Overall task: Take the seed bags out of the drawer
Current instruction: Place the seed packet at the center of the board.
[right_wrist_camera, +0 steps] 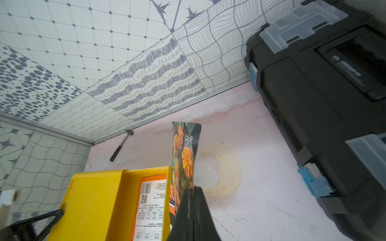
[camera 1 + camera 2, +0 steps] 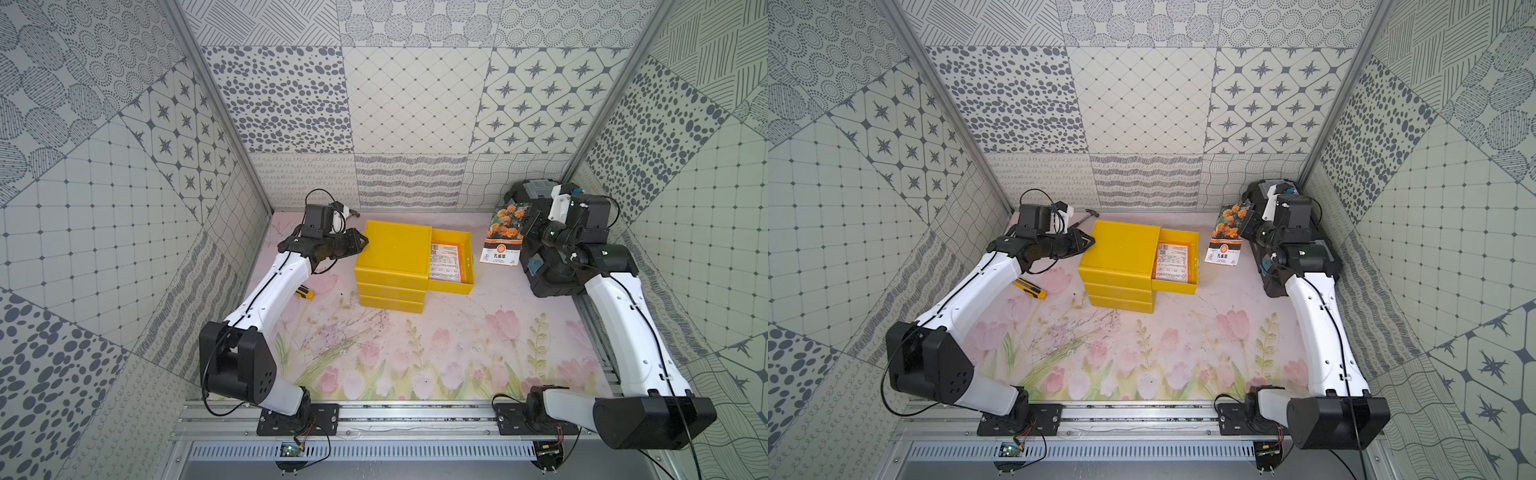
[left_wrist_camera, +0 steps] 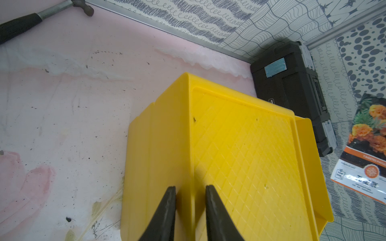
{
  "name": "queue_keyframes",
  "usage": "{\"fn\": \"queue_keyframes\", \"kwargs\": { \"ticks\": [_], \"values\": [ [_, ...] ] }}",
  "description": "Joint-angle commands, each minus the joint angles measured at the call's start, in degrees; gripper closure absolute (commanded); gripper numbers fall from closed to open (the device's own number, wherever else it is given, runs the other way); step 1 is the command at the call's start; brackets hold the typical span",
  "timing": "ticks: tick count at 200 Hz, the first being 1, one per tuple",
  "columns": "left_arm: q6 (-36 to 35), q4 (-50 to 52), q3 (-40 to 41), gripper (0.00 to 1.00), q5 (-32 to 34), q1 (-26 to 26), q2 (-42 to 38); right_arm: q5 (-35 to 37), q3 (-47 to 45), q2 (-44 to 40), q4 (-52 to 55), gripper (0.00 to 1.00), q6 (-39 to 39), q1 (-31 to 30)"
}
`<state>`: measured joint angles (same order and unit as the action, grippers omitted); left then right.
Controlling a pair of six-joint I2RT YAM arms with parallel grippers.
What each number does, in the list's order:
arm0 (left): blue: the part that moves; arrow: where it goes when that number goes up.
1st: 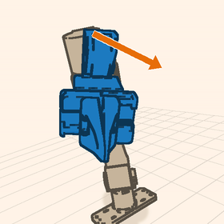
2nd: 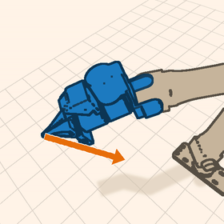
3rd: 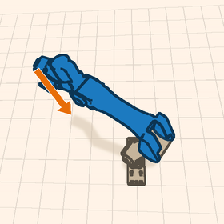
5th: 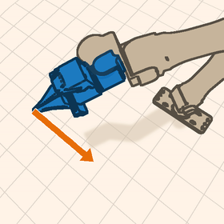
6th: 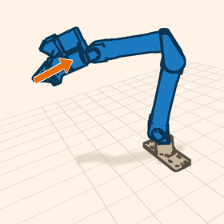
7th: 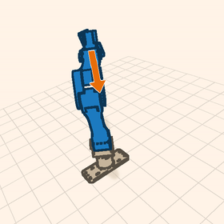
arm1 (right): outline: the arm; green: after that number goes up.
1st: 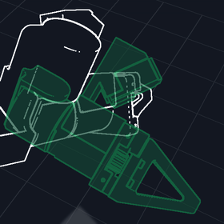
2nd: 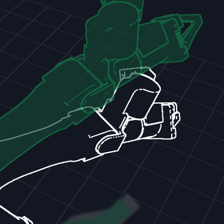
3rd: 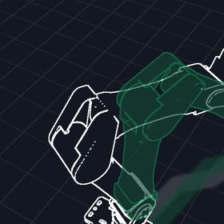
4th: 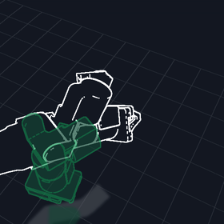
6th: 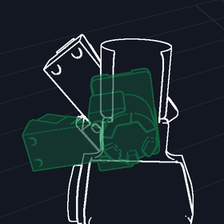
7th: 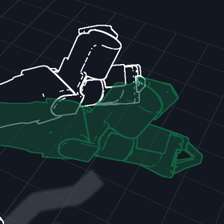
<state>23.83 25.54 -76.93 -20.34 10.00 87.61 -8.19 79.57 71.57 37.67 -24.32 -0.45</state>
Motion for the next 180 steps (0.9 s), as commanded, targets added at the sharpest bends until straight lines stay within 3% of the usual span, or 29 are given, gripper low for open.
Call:
{"fn": "queue_keyframes", "kwargs": {
  "ticks": [1, 62, 106, 180],
  "values": [
    [-1.71, 12.0, 0.52, 0.73, 1.14, 0.26, 0.89, 5.86, -3.76, 0.58, 0.4, 1.0, 3.31, 0.49],
    [-1.77, 12.03, 0.68, 0.73, 1.16, 0.26, 0.53, -3.72, -12.76, 9.86, -8.67, 1.0, 1.39, 0.66],
    [-1.51, 11.74, 0.74, 0.73, 0.69, 0.24, 0.67, -9.96, -12.32, 21.48, -12.32, 1.0, 1.59, 0.62],
    [-1.33, 11.56, 1.08, 0.74, 0.48, 0.25, 0.68, -7.71, -4.79, 34.0, -11.45, 1.0, 4.24, -0.53]
  ]
}}
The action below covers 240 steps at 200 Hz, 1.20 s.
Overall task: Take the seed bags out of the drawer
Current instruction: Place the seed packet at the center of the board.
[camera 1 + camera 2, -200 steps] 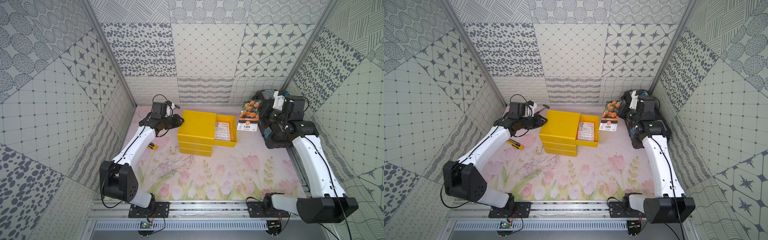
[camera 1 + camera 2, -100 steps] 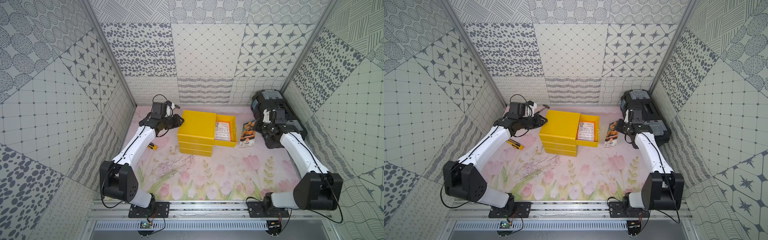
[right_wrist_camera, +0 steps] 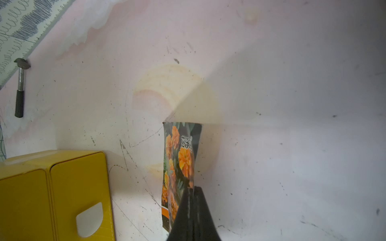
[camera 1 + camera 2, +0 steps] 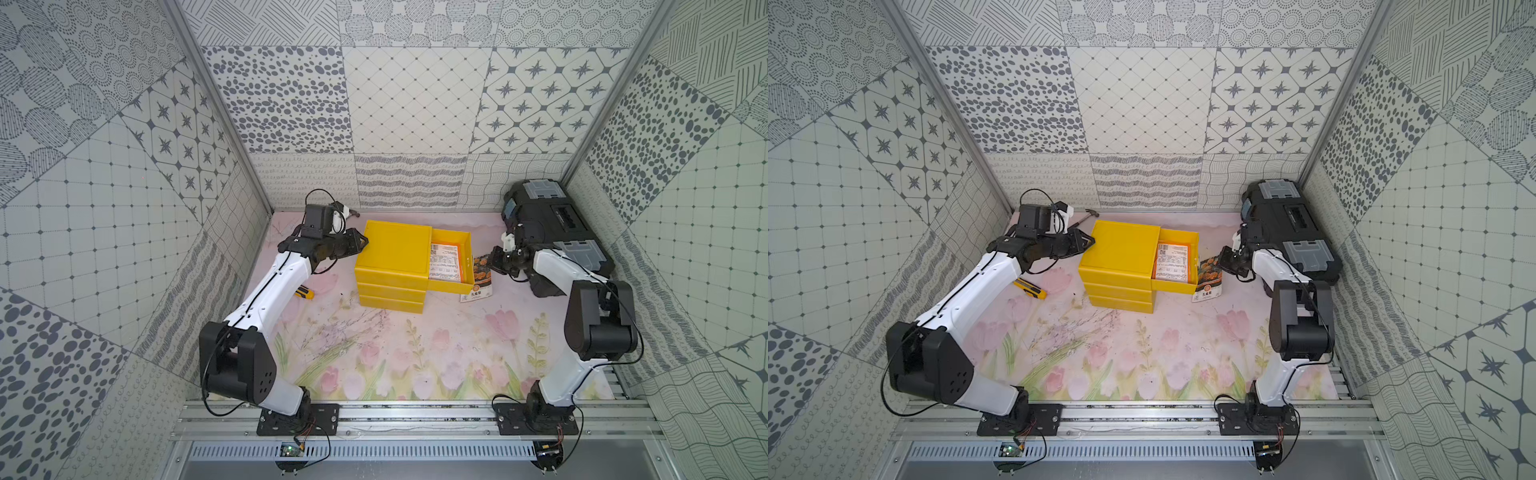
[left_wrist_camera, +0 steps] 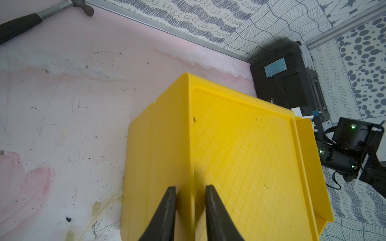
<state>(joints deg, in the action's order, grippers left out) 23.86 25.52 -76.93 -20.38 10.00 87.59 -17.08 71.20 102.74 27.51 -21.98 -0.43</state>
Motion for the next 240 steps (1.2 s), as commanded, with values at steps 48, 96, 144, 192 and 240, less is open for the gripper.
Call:
{"fn": "queue_keyframes", "kwargs": {
  "ticks": [48, 96, 144, 192, 240],
  "values": [
    [-1.27, 11.62, 1.28, 0.74, 0.49, 0.21, 0.65, 5.92, 7.05, 6.83, 0.31, 0.9, 3.07, -0.72],
    [-1.26, 11.51, 1.48, 0.73, 0.56, 0.2, 0.59, 10.11, 9.17, 6.96, 1.4, 0.61, 3.42, -0.78],
    [-1.27, 11.63, 1.47, 0.73, 0.67, 0.25, 0.45, 9.62, 7.87, -0.02, 1.49, 0.5, 2.42, -1.12],
    [-1.25, 11.55, 1.56, 0.73, 0.74, 0.2, 0.39, 10.75, 4.93, -12.49, 1.41, 0.51, 1.89, -4.28],
    [-1.18, 11.39, 1.53, 0.73, 0.74, 0.21, 0.33, 12.05, 6.08, -20.71, 5.21, 0.69, 3.44, -11.36]
  ]
}}
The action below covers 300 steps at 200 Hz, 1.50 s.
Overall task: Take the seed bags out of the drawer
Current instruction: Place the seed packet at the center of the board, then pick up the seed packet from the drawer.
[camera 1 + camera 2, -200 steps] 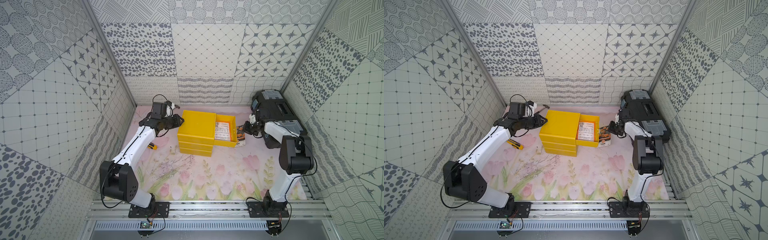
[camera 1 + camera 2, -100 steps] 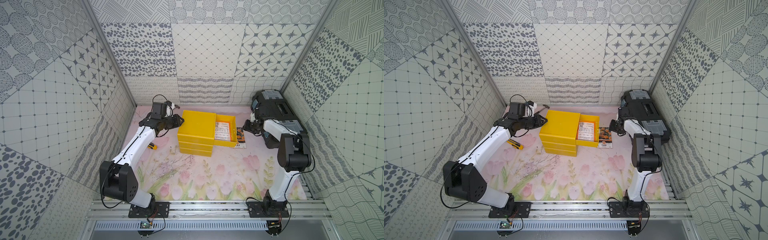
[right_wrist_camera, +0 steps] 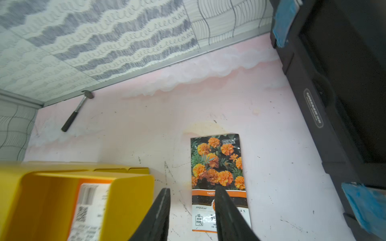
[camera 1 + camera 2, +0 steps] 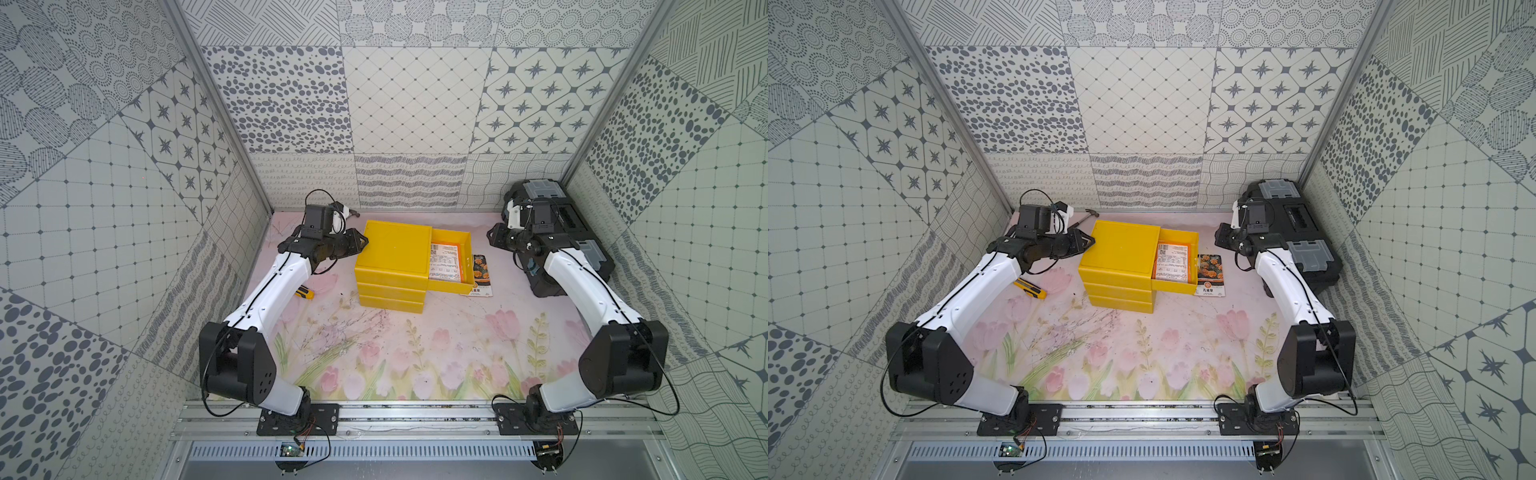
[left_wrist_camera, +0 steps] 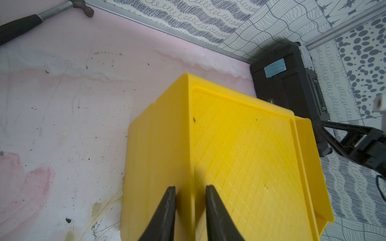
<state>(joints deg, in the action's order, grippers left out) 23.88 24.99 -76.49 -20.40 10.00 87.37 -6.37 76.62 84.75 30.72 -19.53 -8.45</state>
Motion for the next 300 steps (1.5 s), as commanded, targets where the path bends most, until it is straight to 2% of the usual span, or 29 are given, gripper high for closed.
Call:
{"fn": "queue_keyframes", "kwargs": {
  "ticks": [1, 52, 83, 189, 267, 300],
  "values": [
    [-1.2, 11.88, 1.08, 0.73, 0.74, 0.25, 0.58, 1.4, 0.74, -2.82, 2.12, 0.69, 1.03, -3.56],
    [-1.08, 11.88, 1.08, 0.73, 0.77, 0.21, 0.67, 3.61, 4.29, -1.8, 7.19, 0.9, 2.0, -13.16],
    [-1.12, 11.83, 1.1, 0.73, 0.66, 0.25, 0.62, 5.85, 6.0, 2.24, 8.47, 0.98, 2.07, -17.26],
    [-0.76, 11.56, 1.31, 0.73, 0.21, 0.26, 0.87, 15.28, 14.12, 14.78, 13.59, 1.0, 3.66, -22.04],
    [-0.59, 11.22, 1.27, 0.73, -0.2, 0.25, 1.23, 10.68, 15.67, 18.65, 14.23, 1.0, 3.04, -22.57],
    [-0.59, 11.14, 1.26, 0.73, -0.16, 0.22, 1.27, 5.16, 15.34, 19.05, 13.26, 1.0, 2.34, -22.47]
  ]
}}
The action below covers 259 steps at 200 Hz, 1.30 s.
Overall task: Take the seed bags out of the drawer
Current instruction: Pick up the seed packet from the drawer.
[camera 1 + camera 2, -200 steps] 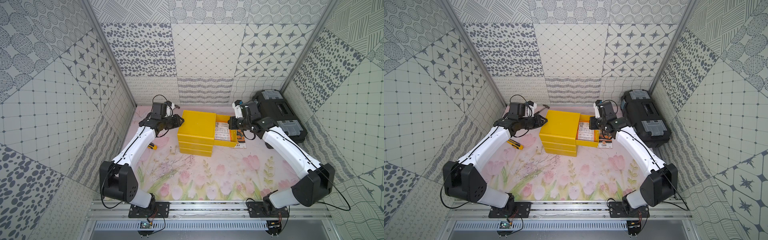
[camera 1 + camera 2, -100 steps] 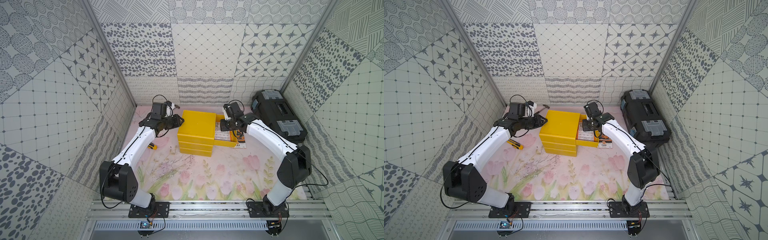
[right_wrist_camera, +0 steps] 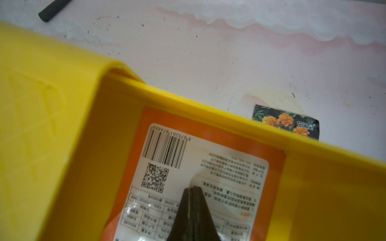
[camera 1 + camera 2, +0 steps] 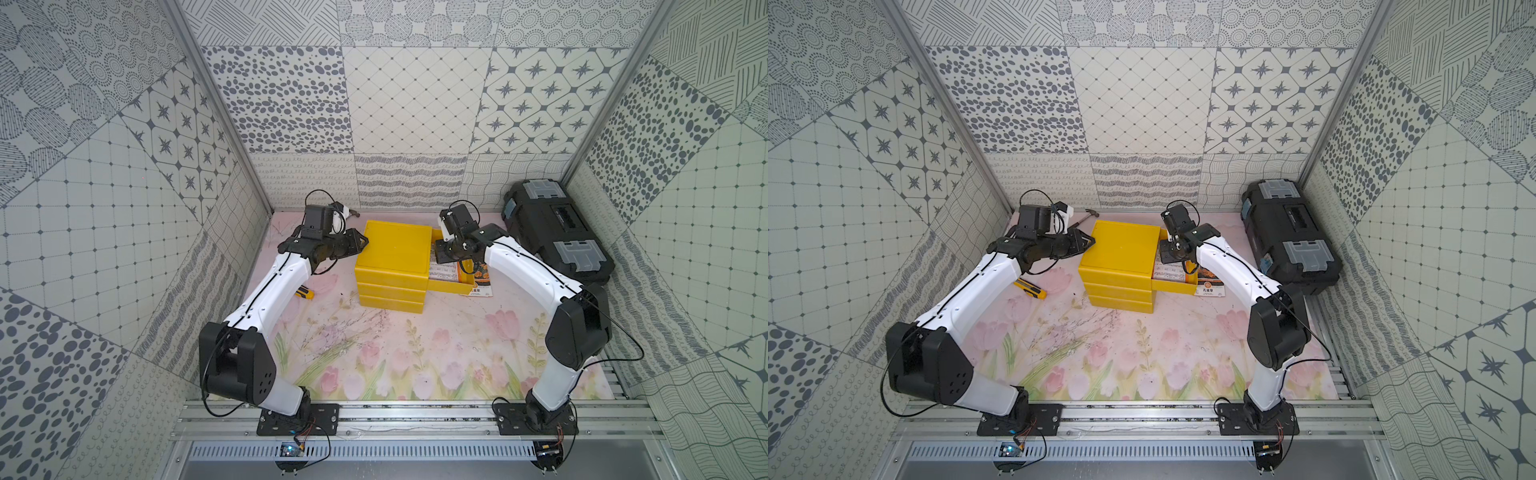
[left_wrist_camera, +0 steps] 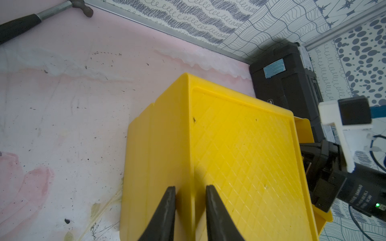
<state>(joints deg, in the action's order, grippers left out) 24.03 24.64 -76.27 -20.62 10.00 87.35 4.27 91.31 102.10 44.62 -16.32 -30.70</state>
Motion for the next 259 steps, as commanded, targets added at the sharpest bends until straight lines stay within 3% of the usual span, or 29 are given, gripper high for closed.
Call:
{"fn": "queue_keyframes", "kwargs": {
  "ticks": [1, 50, 76, 102, 164, 209, 259],
  "values": [
    [-0.74, 11.49, 1.08, 0.73, 0.1, 0.21, 1.27, -5.76, 0.64, 1.65, -0.7, 1.0, -0.89, -0.23],
    [-0.65, 11.39, 1.2, 0.73, 0.02, 0.23, 1.5, -18.42, -1.13, 0.8, -6.6, 1.0, -5.7, 1.05],
    [-0.61, 11.31, 1.2, 0.73, -0.12, 0.2, 1.66, -20.24, -1.78, -0.43, -8.12, 1.0, -7.25, 2.02],
    [-0.54, 11.25, 1.19, 0.73, -0.14, 0.23, 1.6, -19.84, -2.99, -3.0, -8.43, 0.93, -7.59, 3.01],
    [-0.39, 11.08, 1.41, 0.73, -0.08, 0.26, 1.57, -16.48, -5.6, -10.35, -8.2, 0.71, -9.06, 3.19],
    [-0.26, 10.87, 1.43, 0.73, -0.36, 0.26, 1.48, -3.63, -3.58, -10.62, -2.26, 0.49, -8.0, 1.3],
    [0.01, 10.6, 1.64, 0.73, -0.65, 0.21, 1.36, 5.82, 0.74, -5.33, 3.19, 0.42, -7.81, -1.26]
  ]
}}
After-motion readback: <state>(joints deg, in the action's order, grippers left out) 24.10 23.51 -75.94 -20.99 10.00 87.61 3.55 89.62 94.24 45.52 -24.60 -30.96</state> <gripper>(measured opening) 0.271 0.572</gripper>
